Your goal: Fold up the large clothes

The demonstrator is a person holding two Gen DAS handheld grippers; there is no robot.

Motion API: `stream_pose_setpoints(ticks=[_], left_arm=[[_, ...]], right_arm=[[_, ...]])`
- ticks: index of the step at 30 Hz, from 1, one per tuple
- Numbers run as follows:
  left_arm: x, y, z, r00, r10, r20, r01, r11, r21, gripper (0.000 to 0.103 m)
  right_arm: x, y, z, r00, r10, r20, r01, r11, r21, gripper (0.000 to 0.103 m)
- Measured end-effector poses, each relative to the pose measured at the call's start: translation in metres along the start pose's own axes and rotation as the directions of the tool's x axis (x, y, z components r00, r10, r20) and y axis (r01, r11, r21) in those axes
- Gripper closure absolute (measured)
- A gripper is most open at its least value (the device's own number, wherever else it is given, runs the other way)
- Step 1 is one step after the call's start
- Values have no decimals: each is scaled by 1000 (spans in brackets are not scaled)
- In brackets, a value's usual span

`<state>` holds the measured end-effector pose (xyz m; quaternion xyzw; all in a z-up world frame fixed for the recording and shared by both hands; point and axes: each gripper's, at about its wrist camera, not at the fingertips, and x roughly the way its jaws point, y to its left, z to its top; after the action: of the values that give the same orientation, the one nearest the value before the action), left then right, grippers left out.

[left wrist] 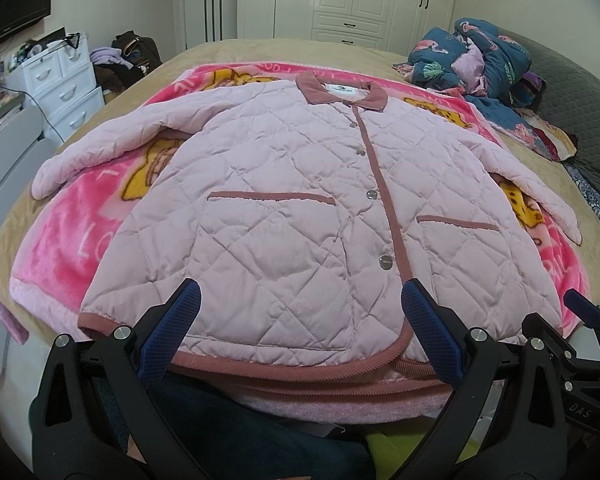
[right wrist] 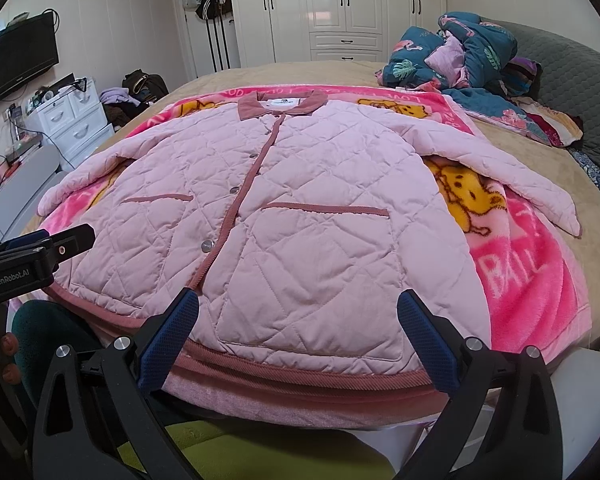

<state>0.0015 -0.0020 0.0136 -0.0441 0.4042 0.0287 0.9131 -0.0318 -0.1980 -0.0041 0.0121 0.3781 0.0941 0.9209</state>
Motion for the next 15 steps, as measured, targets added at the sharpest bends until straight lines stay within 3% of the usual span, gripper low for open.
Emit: stream_pose_setpoints(ticks=[15], left_arm=[[13, -4, 19, 1000, 2, -3, -2, 1000, 3, 9]], right_arm=[[13, 0, 12, 1000, 16, -20, -16, 1000, -6, 4]])
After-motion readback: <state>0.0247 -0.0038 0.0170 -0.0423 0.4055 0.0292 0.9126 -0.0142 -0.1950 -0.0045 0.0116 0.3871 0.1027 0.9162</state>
